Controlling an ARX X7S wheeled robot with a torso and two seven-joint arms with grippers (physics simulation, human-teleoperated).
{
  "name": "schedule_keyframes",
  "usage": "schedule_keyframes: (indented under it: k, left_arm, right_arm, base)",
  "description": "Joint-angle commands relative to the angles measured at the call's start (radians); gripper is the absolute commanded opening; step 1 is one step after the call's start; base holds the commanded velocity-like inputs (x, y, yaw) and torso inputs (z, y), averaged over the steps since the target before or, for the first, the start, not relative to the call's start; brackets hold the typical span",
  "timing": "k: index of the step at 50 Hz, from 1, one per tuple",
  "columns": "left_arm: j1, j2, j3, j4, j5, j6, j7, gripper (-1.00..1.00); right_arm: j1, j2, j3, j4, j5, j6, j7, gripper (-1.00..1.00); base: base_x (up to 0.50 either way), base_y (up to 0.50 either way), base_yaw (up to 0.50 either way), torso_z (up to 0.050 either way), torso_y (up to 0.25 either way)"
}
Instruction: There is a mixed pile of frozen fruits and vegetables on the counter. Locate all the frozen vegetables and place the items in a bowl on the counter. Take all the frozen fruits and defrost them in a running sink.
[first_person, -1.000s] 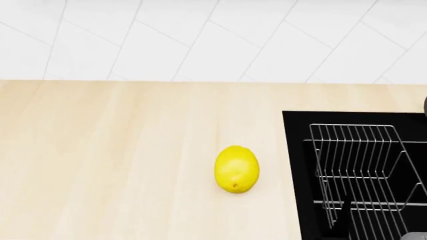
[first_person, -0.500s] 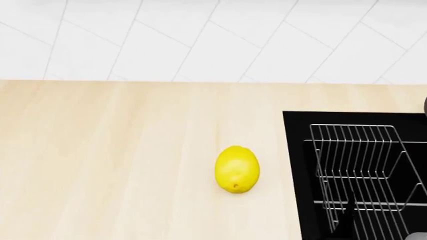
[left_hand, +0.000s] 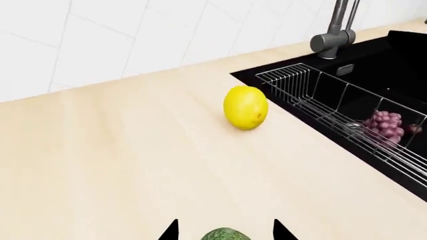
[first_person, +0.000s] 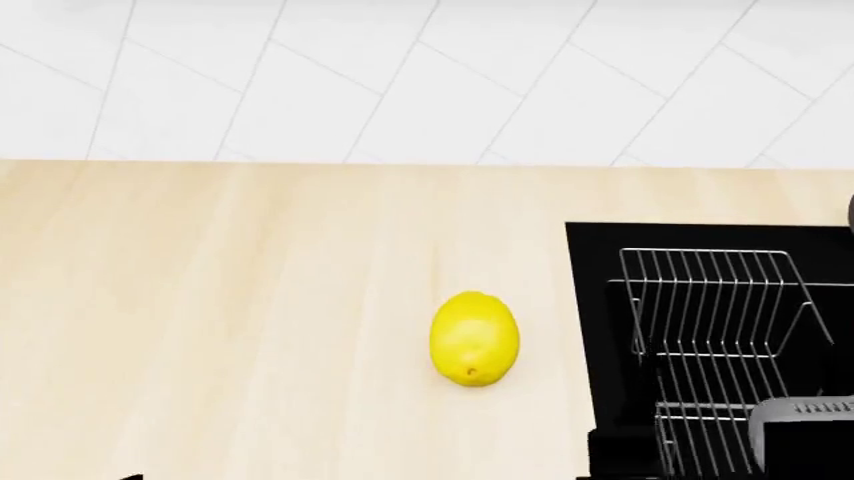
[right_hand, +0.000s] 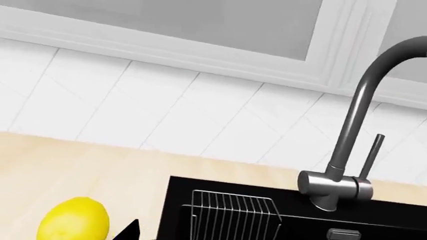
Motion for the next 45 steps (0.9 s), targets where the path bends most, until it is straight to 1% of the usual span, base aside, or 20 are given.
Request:
schedule_keyframes:
  k: [1, 4, 8, 9, 10, 13, 14, 15, 16, 19, 21, 25, 26, 30, 33, 35, 36, 38, 41, 45]
  left_arm:
    - [-0.136, -0.043, -0.094, 0.026, -0.115, 0.001, -0.089, -1.00]
    - [-0.151, -0.061, -0.103, 0.019, -0.132, -0.004, -0.080, -1.00]
    - [-0.160, -0.067, -0.110, 0.008, -0.145, -0.006, -0.078, -1.00]
    - [-0.158, -0.073, -0.110, 0.009, -0.144, -0.003, -0.075, -1.00]
    - [-0.155, -0.066, -0.108, -0.004, -0.140, -0.002, -0.075, -1.00]
    - [-0.149, -0.056, -0.107, -0.023, -0.137, 0.004, -0.075, -1.00]
    - [-0.143, -0.050, -0.106, -0.032, -0.133, 0.012, -0.076, -1.00]
    - [-0.140, -0.050, -0.105, -0.033, -0.130, 0.015, -0.075, -1.00]
    - [-0.135, -0.066, -0.106, -0.027, -0.131, 0.026, -0.068, -1.00]
    - [-0.119, -0.074, -0.101, -0.037, -0.120, 0.042, -0.064, -1.00]
    - [-0.109, -0.086, -0.096, -0.032, -0.110, 0.047, -0.060, -1.00]
    - [-0.105, -0.077, -0.094, -0.038, -0.106, 0.047, -0.060, -1.00]
    - [-0.100, -0.093, -0.093, -0.032, -0.102, 0.055, -0.053, -1.00]
    - [-0.095, -0.089, -0.091, -0.035, -0.099, 0.055, -0.053, -1.00]
    - [-0.096, -0.092, -0.092, -0.037, -0.102, 0.054, -0.048, -1.00]
    - [-0.091, -0.114, -0.090, -0.023, -0.097, 0.057, -0.037, -1.00]
    - [-0.088, -0.135, -0.090, -0.012, -0.094, 0.066, -0.029, -1.00]
    - [-0.076, -0.163, -0.084, 0.000, -0.082, 0.080, -0.015, -1.00]
    - [-0.064, -0.179, -0.078, 0.001, -0.072, 0.092, -0.001, -1.00]
    - [-0.072, -0.147, -0.082, -0.014, -0.082, 0.076, -0.015, -1.00]
  right_arm:
    - [0.384, -0.091, -0.117, 0.153, 0.142, 0.157, -0.073, 1.00]
    - [0.498, -0.148, -0.190, 0.244, 0.165, 0.212, -0.111, 1.00]
    - [0.575, -0.228, -0.251, 0.392, 0.152, 0.220, -0.184, 1.00]
    - [0.584, -0.231, -0.269, 0.402, 0.136, 0.224, -0.193, 1.00]
    - [0.618, -0.239, -0.321, 0.403, 0.099, 0.246, -0.208, 1.00]
    - [0.645, -0.268, -0.353, 0.431, 0.079, 0.249, -0.224, 1.00]
    - [0.672, -0.273, -0.406, 0.457, 0.040, 0.251, -0.278, 1.00]
    - [0.719, -0.256, -0.509, 0.457, -0.029, 0.285, -0.339, 1.00]
    - [0.690, -0.298, -0.417, 0.520, 0.056, 0.263, -0.299, 1.00]
    - [0.697, -0.331, -0.384, 0.593, 0.090, 0.256, -0.295, 1.00]
    - [0.719, -0.344, -0.417, 0.648, 0.048, 0.244, -0.328, 1.00]
    - [0.742, -0.372, -0.456, 0.735, 0.008, 0.230, -0.372, 1.00]
    - [0.747, -0.380, -0.466, 0.761, -0.001, 0.226, -0.385, 1.00]
    - [0.762, -0.415, -0.477, 0.865, -0.015, 0.201, -0.433, 1.00]
    - [0.766, -0.426, -0.489, 0.886, -0.024, 0.198, -0.440, 1.00]
    - [0.773, -0.436, -0.499, 0.919, -0.036, 0.189, -0.454, 1.00]
    - [0.768, -0.455, -0.466, 0.948, 0.025, 0.200, -0.484, 1.00]
    - [0.779, -0.459, -0.503, 0.964, -0.018, 0.191, -0.492, 1.00]
    - [0.784, -0.477, -0.501, 1.009, -0.008, 0.186, -0.519, 1.00]
    - [0.784, -0.489, -0.512, 1.036, -0.013, 0.181, -0.536, 1.00]
  base:
    - [0.00, 0.00, 0.00, 0.000, 0.000]
    - [0.00, 0.00, 0.00, 0.000, 0.000]
    - [0.00, 0.00, 0.00, 0.000, 0.000]
    - [0.00, 0.00, 0.00, 0.000, 0.000]
    - [0.00, 0.00, 0.00, 0.000, 0.000]
    - [0.00, 0.00, 0.00, 0.000, 0.000]
    - [0.00, 0.00, 0.00, 0.000, 0.000]
    - [0.00, 0.00, 0.00, 0.000, 0.000]
    - [0.00, 0.00, 0.00, 0.000, 0.000]
    - [0.00, 0.00, 0.00, 0.000, 0.000]
    - [0.00, 0.00, 0.00, 0.000, 0.000]
    - [0.00, 0.00, 0.00, 0.000, 0.000]
    - [0.00, 0.00, 0.00, 0.000, 0.000]
    - [0.00, 0.00, 0.00, 0.000, 0.000]
    - [0.00, 0.00, 0.00, 0.000, 0.000]
    - [0.00, 0.00, 0.00, 0.000, 0.000]
    - [0.00, 0.00, 0.00, 0.000, 0.000]
    - [0.00, 0.00, 0.00, 0.000, 0.000]
    - [0.00, 0.00, 0.00, 0.000, 0.000]
    - [0.00, 0.00, 0.00, 0.000, 0.000]
